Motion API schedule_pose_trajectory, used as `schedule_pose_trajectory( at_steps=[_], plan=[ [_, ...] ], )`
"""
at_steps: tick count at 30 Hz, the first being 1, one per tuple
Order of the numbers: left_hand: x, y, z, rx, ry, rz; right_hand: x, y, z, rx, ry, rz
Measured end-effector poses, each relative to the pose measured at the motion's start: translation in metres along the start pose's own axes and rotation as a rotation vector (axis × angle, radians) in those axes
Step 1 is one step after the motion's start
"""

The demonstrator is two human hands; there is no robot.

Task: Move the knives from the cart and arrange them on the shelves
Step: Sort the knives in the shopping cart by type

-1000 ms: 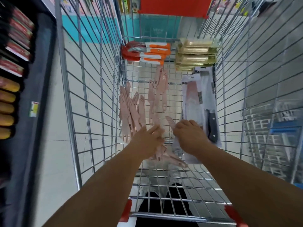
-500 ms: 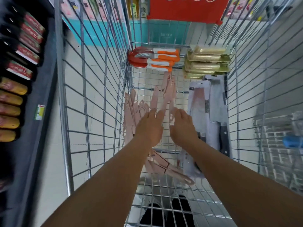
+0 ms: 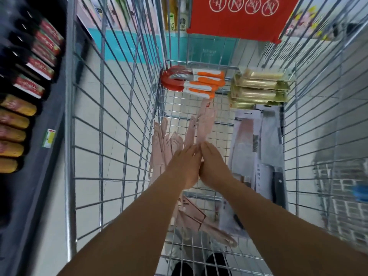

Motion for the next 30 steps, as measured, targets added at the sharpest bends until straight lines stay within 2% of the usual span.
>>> schedule_pose_trajectory(
  at_steps=[5, 9, 14, 17, 21, 25, 27, 30],
  plan=[
    [-0.003, -0.009, -0.044, -0.074, 0.148, -0.103, 0.018, -0.016, -0.026, 0.043, 0.001, 0.064],
    [0.003, -0.017, -0.071, -0.039, 0.267, -0.084, 0.034, -0.035, -0.042, 0.146, 0.086, 0.060],
    [0.017, -0.003, -0.083, -0.022, 0.315, -0.051, 0.045, -0.029, -0.038, 0.016, 0.017, 0.161],
    [0.016, 0.012, -0.067, -0.099, 0.298, -0.066, 0.042, -0.013, -0.025, -0.131, -0.037, 0.160],
    [0.020, 0.025, -0.030, -0.167, 0.312, -0.200, 0.030, 0.004, 0.003, -0.212, -0.068, 0.214],
    [0.028, 0.038, 0.015, -0.183, 0.306, -0.217, 0.023, 0.020, 0.036, -0.297, -0.056, 0.113],
    [0.032, 0.044, 0.037, -0.189, 0.313, -0.190, 0.019, 0.029, 0.050, -0.323, -0.056, 0.112],
    [0.035, 0.044, 0.070, -0.162, 0.294, -0.115, 0.009, 0.041, 0.068, -0.276, -0.085, 0.051]
  ],
)
Point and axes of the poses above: each hand's wrist, its own z-axis towards the middle knuckle, its own y-axis out of the back of the hand, x = y × z, the point moved 3 cm from there along z, towards the middle knuckle, and after that the axes turned 15 degrees about z, right-handed, at the moved point
